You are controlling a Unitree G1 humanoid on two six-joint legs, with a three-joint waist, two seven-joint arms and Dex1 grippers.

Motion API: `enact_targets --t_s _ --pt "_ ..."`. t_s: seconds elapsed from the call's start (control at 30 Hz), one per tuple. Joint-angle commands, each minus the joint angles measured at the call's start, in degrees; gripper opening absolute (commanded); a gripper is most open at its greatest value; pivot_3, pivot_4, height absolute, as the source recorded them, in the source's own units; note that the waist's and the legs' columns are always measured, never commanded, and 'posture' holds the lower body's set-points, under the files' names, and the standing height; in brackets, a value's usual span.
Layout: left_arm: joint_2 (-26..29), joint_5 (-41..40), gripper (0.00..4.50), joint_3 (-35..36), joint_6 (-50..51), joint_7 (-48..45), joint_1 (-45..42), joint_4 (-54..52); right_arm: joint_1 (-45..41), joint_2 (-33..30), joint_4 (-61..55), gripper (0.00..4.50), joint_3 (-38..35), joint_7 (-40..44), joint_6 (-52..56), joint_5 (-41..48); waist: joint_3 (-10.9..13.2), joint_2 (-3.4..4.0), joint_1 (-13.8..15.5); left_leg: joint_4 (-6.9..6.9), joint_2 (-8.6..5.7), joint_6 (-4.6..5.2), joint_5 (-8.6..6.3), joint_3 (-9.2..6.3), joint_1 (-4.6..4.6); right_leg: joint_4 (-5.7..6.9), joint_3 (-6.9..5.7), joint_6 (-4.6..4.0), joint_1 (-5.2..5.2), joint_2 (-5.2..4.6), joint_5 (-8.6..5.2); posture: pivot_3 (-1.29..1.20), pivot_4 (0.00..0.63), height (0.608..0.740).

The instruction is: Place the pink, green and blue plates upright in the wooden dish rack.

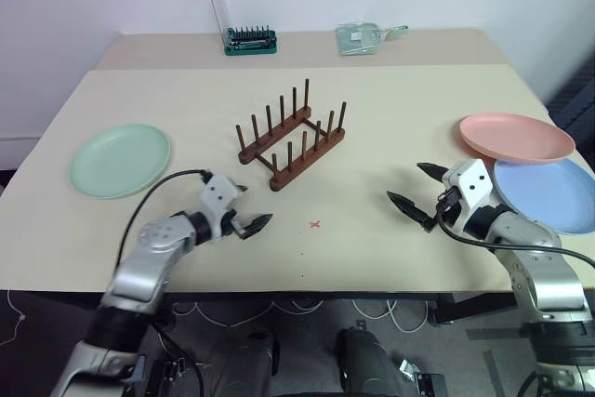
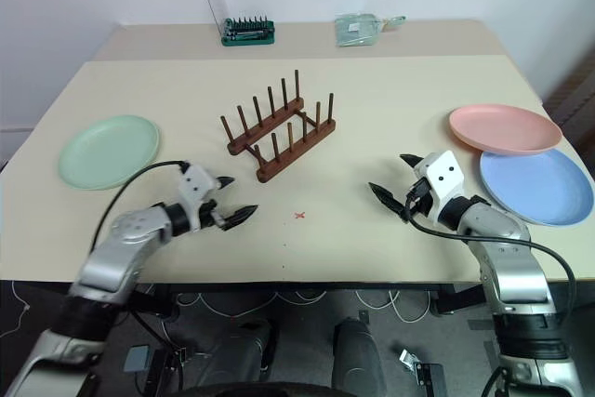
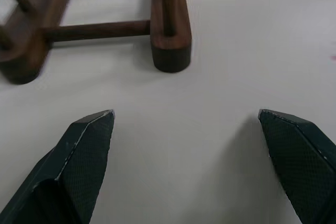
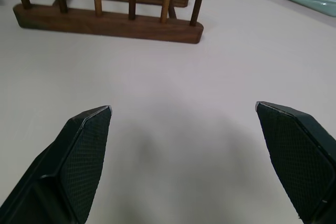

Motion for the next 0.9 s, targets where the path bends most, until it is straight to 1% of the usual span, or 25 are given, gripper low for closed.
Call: enact_targets --t_s 0.03,0.07,0.2,0.27,0.33,0.47,0.5,0.57,0.73,0.83,0.9 --pt "-1.76 3.40 4.50 -1.74 -3.29 1.64 -2.36 6.10 0.84 1.00 -5.31 4.49 -0.80 -2.44 1.69 0.91 -0.03 0.02 0.15 0.00 0.00 0.00 0.00 0.00 0.00 0.00 0.01 0.00 0.00 0.00 0.00 0.00 0.150 0.740" --pt "-3.13 3.33 4.50 -2.08 -3.73 1.50 -3.68 7.89 0.96 1.15 -6.57 4.49 -0.90 -2.96 2.66 1.34 -0.05 0.05 0.18 0.02 0.00 0.00 0.00 -0.01 0.01 0.01 0.01 0.00 0.01 0.00 0.00 0.00 0.150 0.740" --pt "-5.49 3.63 4.50 -2.40 -5.78 0.45 -6.64 13.26 2.04 1.97 -11.05 4.49 -0.20 -4.84 5.40 1.71 -0.10 0.07 0.47 0.09 -0.02 0.00 0.00 0.00 0.01 0.00 0.01 0.01 0.07 -0.01 0.00 0.00 0.150 0.740" --pt "-6.70 4.54 4.00 -2.47 -6.44 1.30 -8.95 16.45 1.82 1.97 -11.39 4.50 -0.29 -5.15 6.24 1.77 -0.12 0.08 0.71 0.09 -0.03 0.00 0.00 0.00 0.01 -0.01 0.01 0.02 0.07 -0.01 0.00 0.00 0.150 0.740" --pt "-7.19 4.14 3.24 -2.11 -7.03 0.92 -9.58 17.22 1.68 2.03 -11.72 4.50 -0.16 -5.54 6.78 1.78 -0.13 0.07 1.02 0.13 -0.04 0.00 0.00 0.01 0.01 -0.01 0.01 0.02 0.08 -0.01 0.00 0.00 0.150 0.740" --pt "-6.45 4.25 1.20 -2.61 -8.53 -1.05 -8.77 16.56 1.38 2.29 -12.03 4.50 0.23 -6.33 7.32 1.61 -0.13 0.08 0.83 0.07 -0.01 0.01 0.00 0.02 0.02 0.01 0.01 0.02 0.04 0.00 0.00 0.00 0.150 0.740" --pt "-6.35 4.17 0.80 -2.58 -8.72 -1.37 -8.65 16.48 1.28 2.31 -11.86 4.50 0.24 -6.39 7.30 1.60 -0.14 0.08 0.78 0.06 0.00 0.01 0.00 0.02 0.03 0.02 0.01 0.02 0.03 0.01 0.00 0.00 0.150 0.740" --pt "-5.74 4.01 0.74 -2.62 -9.65 -2.78 -8.47 16.42 1.70 2.25 -11.87 4.50 0.24 -6.50 7.22 1.41 -0.15 0.09 0.68 0.06 0.00 0.01 0.00 0.03 0.03 0.01 0.01 0.02 0.03 0.01 0.00 0.00 0.150 0.740" --pt "-4.64 3.31 0.74 -4.27 -12.50 -9.52 -9.69 16.84 5.33 -0.75 -12.46 4.50 -0.10 -3.52 7.93 1.42 -0.14 0.09 0.30 0.02 0.00 0.02 -0.01 0.03 0.03 0.00 0.01 0.02 0.03 0.01 0.00 0.00 0.150 0.740" --pt "-4.11 2.38 0.74 -7.43 -15.82 -19.67 -12.17 17.74 9.49 -3.42 -12.56 4.50 0.36 -0.44 7.27 0.70 -0.14 0.08 0.66 0.03 -0.03 0.02 -0.01 0.02 -0.01 -0.02 -0.01 0.03 0.04 0.00 -0.01 0.00 0.150 0.740" --pt "-4.26 2.71 0.74 -8.14 -16.92 -22.47 -14.19 19.98 10.13 -3.69 -12.60 4.50 0.29 -0.27 6.87 0.73 -0.13 0.07 0.85 0.04 -0.03 0.04 -0.02 0.05 -0.02 -0.04 0.00 0.03 0.04 -0.01 -0.01 0.00 0.150 0.740"
